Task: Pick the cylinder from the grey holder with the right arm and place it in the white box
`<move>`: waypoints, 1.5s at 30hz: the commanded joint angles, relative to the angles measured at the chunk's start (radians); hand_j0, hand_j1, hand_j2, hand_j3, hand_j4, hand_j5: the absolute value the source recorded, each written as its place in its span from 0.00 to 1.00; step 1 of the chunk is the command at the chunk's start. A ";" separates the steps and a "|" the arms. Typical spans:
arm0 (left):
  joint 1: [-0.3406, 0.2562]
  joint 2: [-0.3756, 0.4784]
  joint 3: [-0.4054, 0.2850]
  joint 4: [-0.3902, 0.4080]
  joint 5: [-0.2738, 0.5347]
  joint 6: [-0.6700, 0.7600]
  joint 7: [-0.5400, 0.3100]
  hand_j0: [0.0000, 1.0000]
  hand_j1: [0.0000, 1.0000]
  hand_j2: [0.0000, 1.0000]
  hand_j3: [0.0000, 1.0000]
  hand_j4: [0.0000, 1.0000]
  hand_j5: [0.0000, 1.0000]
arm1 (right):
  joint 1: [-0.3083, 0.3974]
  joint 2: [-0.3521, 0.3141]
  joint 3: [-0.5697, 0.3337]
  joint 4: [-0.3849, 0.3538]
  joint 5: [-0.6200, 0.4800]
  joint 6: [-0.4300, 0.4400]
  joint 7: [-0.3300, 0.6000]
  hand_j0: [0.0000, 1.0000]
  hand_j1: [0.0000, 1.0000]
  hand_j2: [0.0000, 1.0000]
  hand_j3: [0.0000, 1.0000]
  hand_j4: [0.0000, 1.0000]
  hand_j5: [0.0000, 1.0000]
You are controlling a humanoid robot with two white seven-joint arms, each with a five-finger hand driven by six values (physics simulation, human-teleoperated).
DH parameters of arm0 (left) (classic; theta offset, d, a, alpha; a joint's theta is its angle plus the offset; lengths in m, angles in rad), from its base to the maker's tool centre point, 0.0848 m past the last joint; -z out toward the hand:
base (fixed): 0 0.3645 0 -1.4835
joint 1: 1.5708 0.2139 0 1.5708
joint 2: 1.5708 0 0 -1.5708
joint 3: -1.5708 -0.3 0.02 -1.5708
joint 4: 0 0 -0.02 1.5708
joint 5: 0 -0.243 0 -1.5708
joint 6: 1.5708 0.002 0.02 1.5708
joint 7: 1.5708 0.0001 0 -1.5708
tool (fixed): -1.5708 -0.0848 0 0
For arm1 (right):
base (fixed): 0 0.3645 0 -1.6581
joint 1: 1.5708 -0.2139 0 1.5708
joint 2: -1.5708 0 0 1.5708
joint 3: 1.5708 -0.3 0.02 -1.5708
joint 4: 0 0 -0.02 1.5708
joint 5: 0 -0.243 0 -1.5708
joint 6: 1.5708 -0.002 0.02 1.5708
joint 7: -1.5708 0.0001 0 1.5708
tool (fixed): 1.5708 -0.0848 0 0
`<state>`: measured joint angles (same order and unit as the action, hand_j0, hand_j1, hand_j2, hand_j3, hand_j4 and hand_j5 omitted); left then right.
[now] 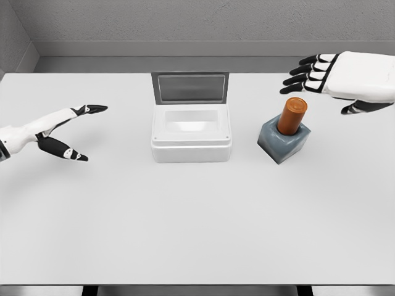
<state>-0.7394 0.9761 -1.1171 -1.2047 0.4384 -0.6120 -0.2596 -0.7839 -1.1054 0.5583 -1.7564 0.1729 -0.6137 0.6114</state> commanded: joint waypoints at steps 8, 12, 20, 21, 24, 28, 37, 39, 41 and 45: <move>0.000 -0.001 0.000 0.005 0.008 0.001 0.002 1.00 1.00 1.00 1.00 1.00 1.00 | -0.005 0.012 -0.003 0.038 -0.006 0.003 0.000 1.00 1.00 1.00 1.00 1.00 1.00; 0.005 0.007 -0.001 0.005 0.003 0.001 0.002 1.00 1.00 1.00 1.00 1.00 1.00 | 0.002 0.024 0.003 0.038 0.042 0.003 0.000 1.00 1.00 1.00 1.00 1.00 1.00; -0.002 0.001 -0.021 0.091 0.034 0.001 0.013 1.00 1.00 1.00 1.00 1.00 1.00 | -0.029 0.096 0.083 0.046 0.096 0.005 0.000 1.00 1.00 1.00 1.00 1.00 1.00; -0.003 0.004 -0.021 0.097 0.036 0.001 0.013 1.00 1.00 1.00 1.00 1.00 1.00 | -0.029 0.101 0.086 0.046 0.103 0.014 0.000 1.00 1.00 1.00 1.00 1.00 1.00; -0.003 0.019 -0.033 0.099 0.077 0.001 0.013 1.00 1.00 1.00 1.00 1.00 1.00 | -0.035 0.122 0.115 0.074 0.131 0.025 0.000 1.00 1.00 1.00 1.00 1.00 1.00; -0.029 0.016 -0.113 0.086 0.235 0.001 0.010 1.00 1.00 1.00 1.00 1.00 1.00 | -0.035 0.141 0.152 0.100 0.132 0.025 0.000 1.00 1.00 1.00 1.00 1.00 1.00; -0.028 0.042 -0.135 0.083 0.338 0.001 0.006 1.00 1.00 1.00 1.00 1.00 1.00 | -0.046 0.168 0.173 0.163 0.160 0.025 0.000 1.00 1.00 1.00 1.00 1.00 1.00; -0.048 0.050 -0.218 0.040 0.332 0.001 0.003 1.00 1.00 1.00 1.00 1.00 1.00 | -0.046 0.168 0.173 0.172 0.160 0.025 0.000 1.00 1.00 1.00 1.00 1.00 1.00; -0.049 0.036 -0.213 0.054 0.339 0.001 0.003 1.00 1.00 1.00 1.00 1.00 1.00 | -0.048 0.170 0.173 0.176 0.162 0.025 0.000 1.00 1.00 1.00 1.00 1.00 1.00; -0.052 0.036 -0.214 0.070 0.338 0.001 0.003 1.00 1.00 1.00 1.00 1.00 1.00 | -0.049 0.179 0.173 0.184 0.162 0.025 0.000 1.00 1.00 1.00 1.00 1.00 1.00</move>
<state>-0.7915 1.0134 -1.3278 -1.1375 0.7684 -0.6117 -0.2558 -0.8330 -0.9288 0.7319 -1.5785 0.3378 -0.5917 0.6113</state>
